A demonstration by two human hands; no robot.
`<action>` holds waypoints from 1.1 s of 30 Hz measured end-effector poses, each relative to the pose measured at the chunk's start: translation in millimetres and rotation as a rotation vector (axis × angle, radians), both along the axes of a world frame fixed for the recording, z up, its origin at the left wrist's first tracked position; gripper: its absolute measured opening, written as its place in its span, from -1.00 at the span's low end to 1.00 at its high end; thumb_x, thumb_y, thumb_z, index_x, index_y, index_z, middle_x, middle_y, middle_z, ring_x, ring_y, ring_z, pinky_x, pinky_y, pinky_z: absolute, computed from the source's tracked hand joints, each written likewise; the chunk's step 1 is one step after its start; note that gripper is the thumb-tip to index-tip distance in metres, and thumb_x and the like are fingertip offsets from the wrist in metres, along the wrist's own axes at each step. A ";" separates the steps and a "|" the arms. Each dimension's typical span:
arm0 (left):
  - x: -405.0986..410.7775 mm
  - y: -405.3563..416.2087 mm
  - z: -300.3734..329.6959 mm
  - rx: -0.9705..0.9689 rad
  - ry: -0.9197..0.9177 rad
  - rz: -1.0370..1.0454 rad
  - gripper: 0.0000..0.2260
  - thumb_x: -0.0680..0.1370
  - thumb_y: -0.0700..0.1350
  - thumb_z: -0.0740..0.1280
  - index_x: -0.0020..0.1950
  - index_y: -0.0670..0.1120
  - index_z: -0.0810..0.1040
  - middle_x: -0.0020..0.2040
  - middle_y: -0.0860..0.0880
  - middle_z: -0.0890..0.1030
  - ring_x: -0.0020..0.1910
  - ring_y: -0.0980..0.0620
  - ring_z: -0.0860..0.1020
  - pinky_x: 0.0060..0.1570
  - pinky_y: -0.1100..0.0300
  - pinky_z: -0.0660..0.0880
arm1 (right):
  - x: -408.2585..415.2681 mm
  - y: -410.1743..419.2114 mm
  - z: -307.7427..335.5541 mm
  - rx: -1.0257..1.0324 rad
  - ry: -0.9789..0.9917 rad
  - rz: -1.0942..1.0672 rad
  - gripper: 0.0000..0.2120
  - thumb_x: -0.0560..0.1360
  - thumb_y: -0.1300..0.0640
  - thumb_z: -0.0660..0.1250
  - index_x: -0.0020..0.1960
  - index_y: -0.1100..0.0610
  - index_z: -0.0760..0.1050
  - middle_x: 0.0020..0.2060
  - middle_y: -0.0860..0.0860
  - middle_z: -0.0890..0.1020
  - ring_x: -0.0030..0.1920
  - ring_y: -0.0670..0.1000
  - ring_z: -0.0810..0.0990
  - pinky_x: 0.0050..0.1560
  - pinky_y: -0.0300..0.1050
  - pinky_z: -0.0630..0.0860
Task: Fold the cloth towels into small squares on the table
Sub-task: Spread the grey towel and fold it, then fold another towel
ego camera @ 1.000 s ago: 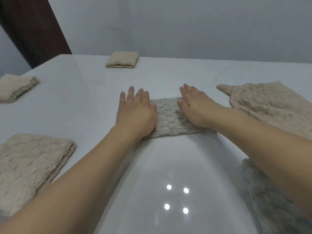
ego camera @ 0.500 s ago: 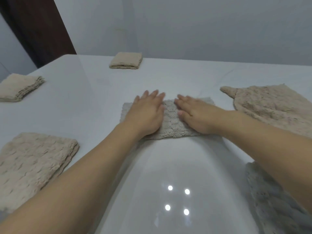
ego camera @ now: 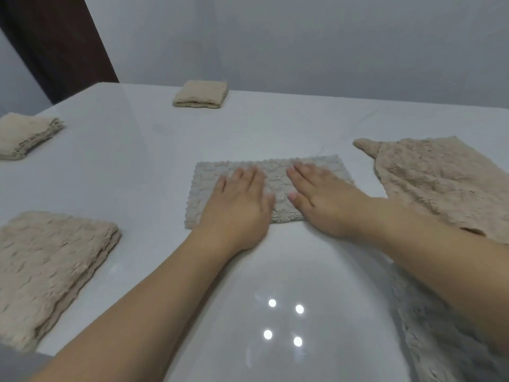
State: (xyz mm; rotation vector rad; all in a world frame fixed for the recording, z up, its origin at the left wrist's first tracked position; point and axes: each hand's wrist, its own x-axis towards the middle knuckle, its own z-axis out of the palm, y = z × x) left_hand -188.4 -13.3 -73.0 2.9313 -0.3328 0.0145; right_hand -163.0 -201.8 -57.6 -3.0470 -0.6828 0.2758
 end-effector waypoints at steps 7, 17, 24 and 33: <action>-5.8 36.9 7.0 0.071 0.082 0.145 -0.41 0.66 0.16 -0.15 0.63 -0.09 -0.10 0.64 -0.03 -0.10 0.60 0.00 -0.15 0.55 -0.04 -0.21 | 12.4 -28.7 29.0 -0.253 0.022 -0.201 -0.37 0.63 -0.17 -0.20 0.57 0.16 -0.22 0.56 0.10 -0.16 0.56 0.05 -0.15 0.53 0.03 -0.18; -18.2 49.7 0.7 0.121 0.066 0.117 -0.46 0.66 0.09 -0.15 0.63 -0.03 -0.11 0.64 0.00 -0.10 0.60 -0.02 -0.10 0.54 -0.11 -0.16 | 0.1 -41.7 29.9 -0.366 0.087 -0.366 -0.37 0.63 -0.17 -0.20 0.57 0.14 -0.24 0.56 0.08 -0.19 0.55 0.06 -0.17 0.52 0.06 -0.19; -43.6 70.2 25.7 0.077 -0.095 -0.107 -0.51 0.37 0.13 0.07 0.24 -0.01 0.39 0.32 0.02 0.36 0.17 -0.04 0.42 0.13 0.08 0.41 | -16.0 52.6 42.0 -0.139 0.118 -0.306 -0.43 0.57 -0.10 -0.03 0.52 0.10 0.09 0.49 0.18 0.19 0.43 0.30 0.22 0.37 0.23 0.22; -58.8 46.4 36.3 0.272 -0.225 -0.304 -0.92 0.46 -0.03 0.24 -0.09 0.02 0.40 -0.07 -0.05 0.54 -0.07 -0.14 0.55 -0.21 0.10 0.38 | -1.8 41.0 5.3 0.032 0.142 -0.181 -0.45 0.63 -0.18 -0.17 0.56 -0.12 -0.26 0.55 0.03 -0.25 0.54 0.09 -0.28 0.49 0.09 -0.29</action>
